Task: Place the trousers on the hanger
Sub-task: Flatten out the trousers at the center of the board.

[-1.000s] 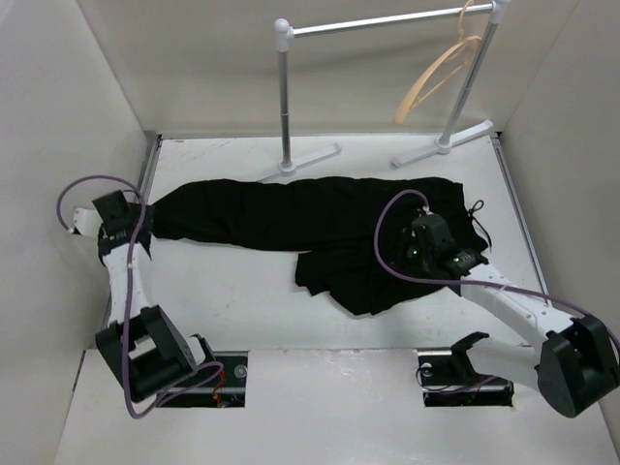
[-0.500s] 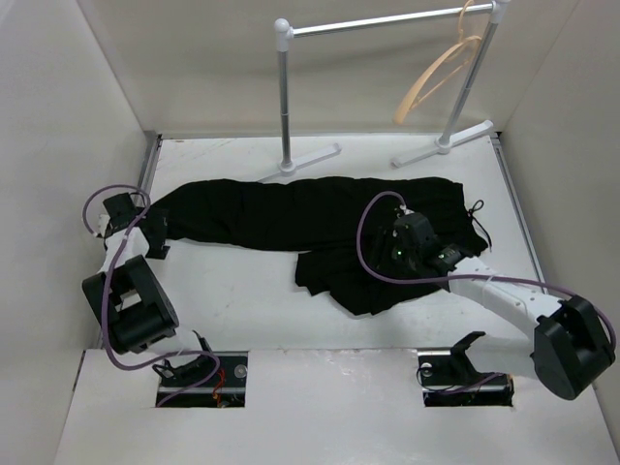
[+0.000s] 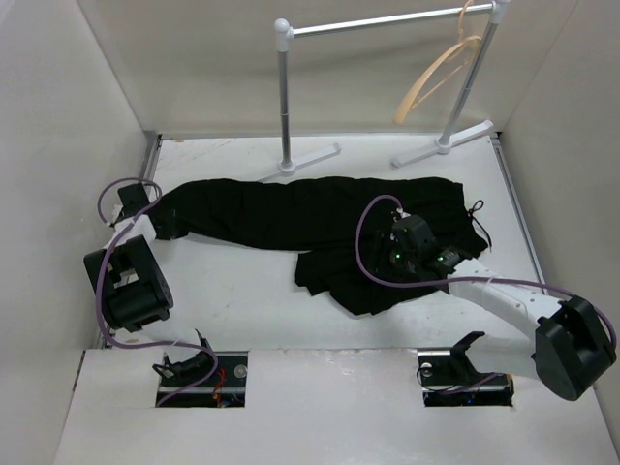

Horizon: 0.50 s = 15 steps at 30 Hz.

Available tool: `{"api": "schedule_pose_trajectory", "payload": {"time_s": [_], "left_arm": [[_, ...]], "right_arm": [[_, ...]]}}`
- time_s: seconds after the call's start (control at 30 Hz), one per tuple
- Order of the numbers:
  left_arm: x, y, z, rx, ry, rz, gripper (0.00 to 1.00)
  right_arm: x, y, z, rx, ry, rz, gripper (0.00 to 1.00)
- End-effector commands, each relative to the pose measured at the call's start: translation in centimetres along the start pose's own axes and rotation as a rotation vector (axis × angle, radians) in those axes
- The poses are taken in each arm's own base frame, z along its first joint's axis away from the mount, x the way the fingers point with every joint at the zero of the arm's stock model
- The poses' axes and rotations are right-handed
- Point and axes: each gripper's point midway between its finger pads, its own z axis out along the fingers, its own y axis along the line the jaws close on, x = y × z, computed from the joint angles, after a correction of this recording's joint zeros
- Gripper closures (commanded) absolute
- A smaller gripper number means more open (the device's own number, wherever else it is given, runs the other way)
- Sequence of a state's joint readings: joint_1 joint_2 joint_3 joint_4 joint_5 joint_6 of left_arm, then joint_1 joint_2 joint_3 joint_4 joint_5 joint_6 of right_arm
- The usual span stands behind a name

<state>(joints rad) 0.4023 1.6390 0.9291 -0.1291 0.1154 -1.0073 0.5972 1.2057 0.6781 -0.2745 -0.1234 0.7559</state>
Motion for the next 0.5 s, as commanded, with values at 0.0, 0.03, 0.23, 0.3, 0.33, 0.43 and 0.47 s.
{"api": "schedule_pose_trajectory", "payload": {"time_s": [0.0,0.03,0.23,0.3,0.33,0.43,0.47], "left_arm": [[-3.8,-7.5,-4.0,0.176,-0.136,0.009,0.93],[-4.0,-9.9,-5.7,0.232,-0.159,0.033,0.93],[-1.4,-18.4,-15.1,0.423,-0.262,0.236,0.94],[0.6,-17.7,-15.6,0.421,-0.268,0.314,0.94],[1.6,-16.3,-15.2,0.391,-0.274,0.352,0.94],[3.0,-9.5,-12.1,0.239,-0.286,0.415,0.94],[3.2,-6.9,-10.8,0.184,-0.277,0.412,0.94]], "right_arm": [[-0.8,1.4,-0.6,-0.058,-0.048,-0.014,0.4],[-0.8,1.4,-0.6,-0.057,-0.049,-0.012,0.4],[-1.0,1.5,-0.6,-0.061,-0.058,-0.003,0.4],[-1.1,1.6,-0.7,-0.068,-0.066,-0.002,0.4],[-1.0,1.5,-0.7,-0.067,-0.065,-0.002,0.4],[-0.8,1.3,-0.8,-0.068,-0.066,-0.002,0.4],[-0.7,1.2,-0.8,-0.067,-0.065,-0.001,0.4]]}}
